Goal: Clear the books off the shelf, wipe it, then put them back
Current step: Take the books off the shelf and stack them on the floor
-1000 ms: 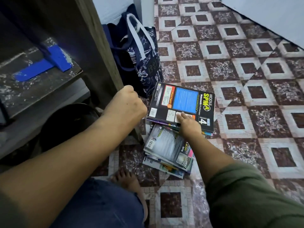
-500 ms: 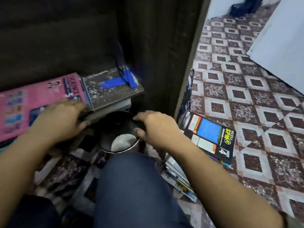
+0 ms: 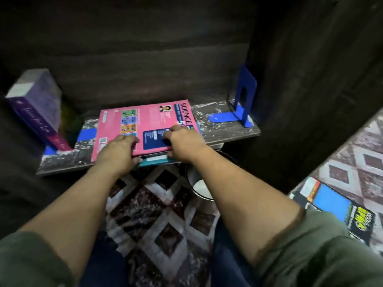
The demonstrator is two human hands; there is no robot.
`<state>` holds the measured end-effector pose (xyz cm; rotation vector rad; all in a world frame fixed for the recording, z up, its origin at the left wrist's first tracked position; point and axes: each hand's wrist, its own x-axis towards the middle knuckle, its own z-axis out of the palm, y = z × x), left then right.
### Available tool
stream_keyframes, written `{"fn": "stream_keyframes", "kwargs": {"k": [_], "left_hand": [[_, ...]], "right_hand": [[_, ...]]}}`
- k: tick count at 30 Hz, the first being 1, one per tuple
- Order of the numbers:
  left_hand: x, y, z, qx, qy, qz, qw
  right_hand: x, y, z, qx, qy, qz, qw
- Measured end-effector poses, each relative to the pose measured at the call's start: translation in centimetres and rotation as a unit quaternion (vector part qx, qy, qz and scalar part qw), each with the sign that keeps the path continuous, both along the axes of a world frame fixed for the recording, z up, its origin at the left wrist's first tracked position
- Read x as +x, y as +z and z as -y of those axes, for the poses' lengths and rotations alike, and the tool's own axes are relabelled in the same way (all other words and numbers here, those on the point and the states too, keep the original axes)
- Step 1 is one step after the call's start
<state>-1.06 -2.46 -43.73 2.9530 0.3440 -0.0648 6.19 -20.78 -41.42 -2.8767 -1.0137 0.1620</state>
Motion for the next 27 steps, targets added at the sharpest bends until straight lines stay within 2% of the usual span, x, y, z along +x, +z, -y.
{"fn": "stream_keyframes", "kwargs": {"k": [6, 12, 17, 23, 27], "left_hand": [[0.0, -0.1, -1.0, 0.089, -0.045, 0.006, 0.995], [0.2, -0.3, -1.2, 0.193, -0.117, 0.002, 0.974], [1.0, 0.5, -2.6, 0.143, -0.127, 0.019, 0.981], [0.8, 0.3, -2.6, 0.107, -0.121, -0.008, 0.987], [0.4, 0.0, -2.1, 0.141, -0.113, 0.005, 0.984]], "right_hand": [[1.3, -1.4, -1.1, -0.009, 0.006, -0.01, 1.0], [1.3, -2.0, -1.9, -0.032, 0.008, 0.016, 0.999], [2.1, -1.5, -1.3, -0.03, 0.013, 0.009, 0.999], [1.8, -1.7, -1.4, -0.053, 0.031, 0.03, 0.998], [1.3, -1.8, -1.5, -0.082, 0.052, 0.065, 0.993]]}}
